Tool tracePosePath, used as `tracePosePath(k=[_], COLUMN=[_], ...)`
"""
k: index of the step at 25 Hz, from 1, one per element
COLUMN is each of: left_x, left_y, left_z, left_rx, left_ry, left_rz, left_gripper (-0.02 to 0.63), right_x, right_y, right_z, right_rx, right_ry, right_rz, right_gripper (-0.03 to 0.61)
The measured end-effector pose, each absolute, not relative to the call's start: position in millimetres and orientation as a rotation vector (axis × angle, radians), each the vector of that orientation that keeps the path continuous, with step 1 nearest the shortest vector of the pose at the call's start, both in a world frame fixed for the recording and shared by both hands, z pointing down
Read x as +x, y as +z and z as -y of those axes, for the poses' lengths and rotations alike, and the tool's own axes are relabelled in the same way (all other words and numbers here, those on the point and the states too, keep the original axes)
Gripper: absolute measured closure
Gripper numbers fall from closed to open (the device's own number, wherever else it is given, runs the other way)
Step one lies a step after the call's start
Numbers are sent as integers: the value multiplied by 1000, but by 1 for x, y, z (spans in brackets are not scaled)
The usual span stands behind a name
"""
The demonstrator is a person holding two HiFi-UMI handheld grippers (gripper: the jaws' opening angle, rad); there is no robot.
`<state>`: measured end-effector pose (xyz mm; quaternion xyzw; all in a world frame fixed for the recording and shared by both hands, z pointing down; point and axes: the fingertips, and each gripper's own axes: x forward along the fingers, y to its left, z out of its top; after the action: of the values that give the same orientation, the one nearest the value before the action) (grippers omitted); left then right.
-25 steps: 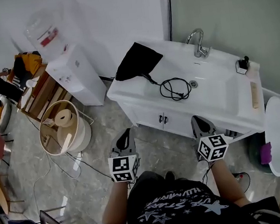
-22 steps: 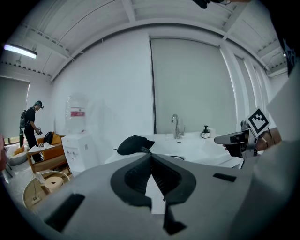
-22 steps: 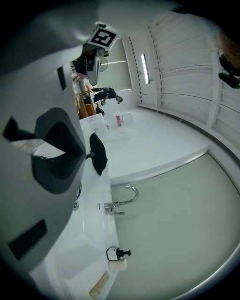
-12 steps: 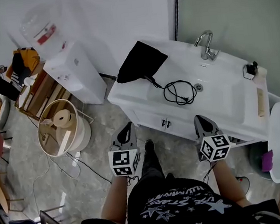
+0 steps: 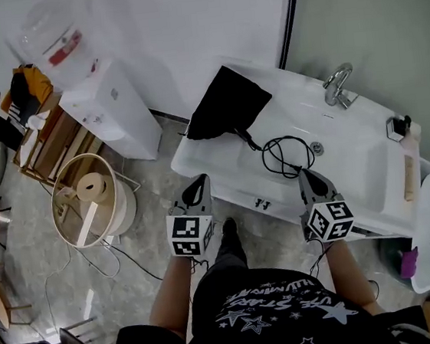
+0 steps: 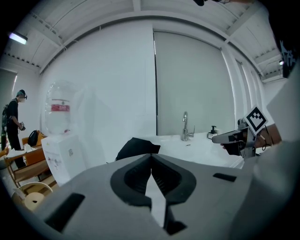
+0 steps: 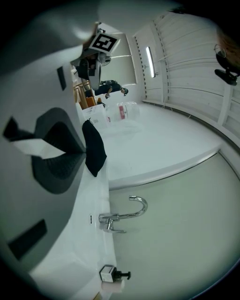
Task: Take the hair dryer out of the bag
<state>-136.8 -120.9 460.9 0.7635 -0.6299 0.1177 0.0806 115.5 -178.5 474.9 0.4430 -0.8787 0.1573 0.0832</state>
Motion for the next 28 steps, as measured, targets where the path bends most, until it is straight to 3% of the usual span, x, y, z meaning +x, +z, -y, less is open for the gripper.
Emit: tracePosePath(k=[2,3,12,21,28], left_x=[-147,-151,-185,-208,-216], left_y=[463,466,517,564,589], left_z=[137,144,201,247,276], left_rx=[2294,2301,2297,2322,2305], left_ry=[371,385,689,1085,1220], left_rz=[1868,1856,1700,1661,1634], left_gripper=[586,544,390,305,302], right_x=[105,100,62,48,30], right_y=[476,477,484,496,493], right_z=[193,200,248,277,293], right_rx=[1326,1330,1337,1350,1330], right_ry=[473,480,515,571,599], right_rz=[2610,2604,2561,2505,2551], right_gripper=[572,572,572,572,571])
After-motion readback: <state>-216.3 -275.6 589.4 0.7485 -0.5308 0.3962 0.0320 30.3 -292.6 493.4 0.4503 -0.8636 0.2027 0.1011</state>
